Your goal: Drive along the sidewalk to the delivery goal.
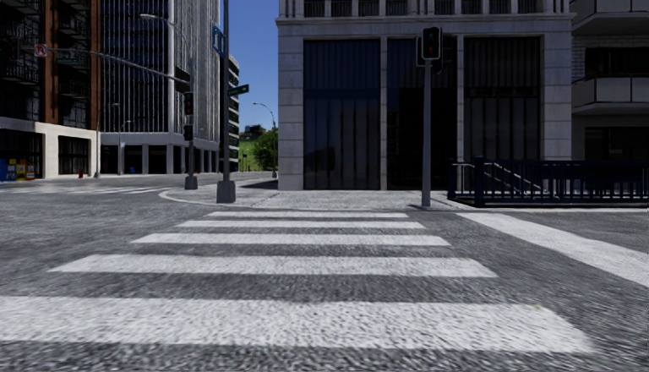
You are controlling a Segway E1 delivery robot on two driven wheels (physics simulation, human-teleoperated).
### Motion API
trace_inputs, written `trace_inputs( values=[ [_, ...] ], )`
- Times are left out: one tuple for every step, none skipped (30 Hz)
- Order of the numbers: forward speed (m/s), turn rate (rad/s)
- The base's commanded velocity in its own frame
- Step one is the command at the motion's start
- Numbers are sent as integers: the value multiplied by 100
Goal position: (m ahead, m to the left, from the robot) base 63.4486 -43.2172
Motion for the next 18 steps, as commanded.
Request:
trace_inputs(
  values=[
    [200,21],
    [200,21],
    [200,21],
    [200,22],
    [200,22],
    [200,22],
    [200,22],
    [200,22],
    [200,22],
    [200,22],
    [200,22],
    [200,22],
    [200,22],
    [200,22],
    [200,22],
    [200,22],
    [200,22],
    [200,22]
  ],
)
